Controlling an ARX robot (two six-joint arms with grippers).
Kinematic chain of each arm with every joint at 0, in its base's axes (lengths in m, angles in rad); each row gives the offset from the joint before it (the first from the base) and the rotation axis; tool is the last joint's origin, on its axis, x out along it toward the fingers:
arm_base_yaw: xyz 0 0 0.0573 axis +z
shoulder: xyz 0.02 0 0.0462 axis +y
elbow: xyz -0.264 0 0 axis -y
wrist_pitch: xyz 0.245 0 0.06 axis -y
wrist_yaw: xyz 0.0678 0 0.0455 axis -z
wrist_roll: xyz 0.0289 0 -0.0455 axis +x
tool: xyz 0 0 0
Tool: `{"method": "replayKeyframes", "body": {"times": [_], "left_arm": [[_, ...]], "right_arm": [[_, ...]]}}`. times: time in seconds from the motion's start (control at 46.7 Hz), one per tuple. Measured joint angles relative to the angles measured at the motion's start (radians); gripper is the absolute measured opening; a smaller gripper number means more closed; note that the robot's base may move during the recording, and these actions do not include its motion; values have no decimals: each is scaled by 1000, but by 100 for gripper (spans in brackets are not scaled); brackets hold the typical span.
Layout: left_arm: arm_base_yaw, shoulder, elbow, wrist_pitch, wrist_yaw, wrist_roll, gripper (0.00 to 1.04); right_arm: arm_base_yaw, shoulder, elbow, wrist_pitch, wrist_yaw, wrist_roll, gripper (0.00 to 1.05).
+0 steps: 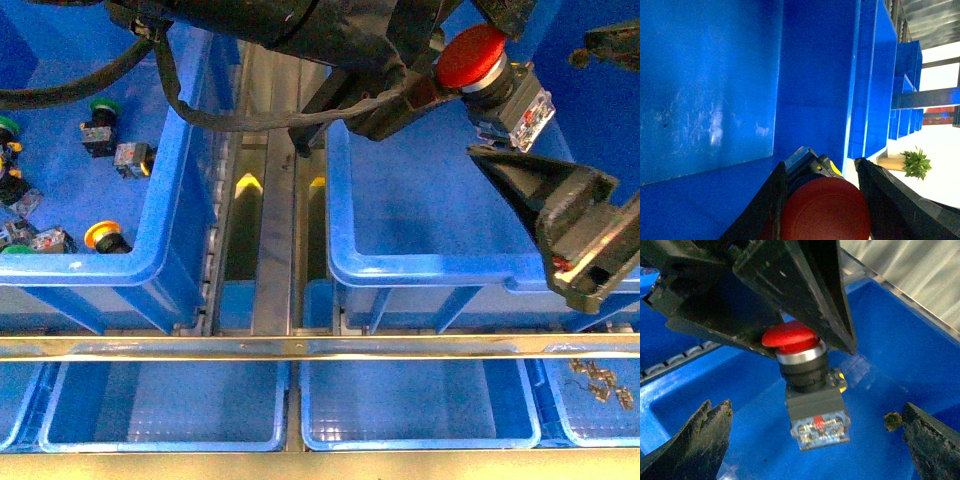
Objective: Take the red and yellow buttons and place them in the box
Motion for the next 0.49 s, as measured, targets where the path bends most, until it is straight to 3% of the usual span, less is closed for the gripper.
{"method": "replayKeyframes", "body": {"times": [0.492], "left_arm": [[0, 0, 19, -1, -1, 0, 34]], "right_arm": [[60, 191, 91, 93, 47, -38, 99]]}}
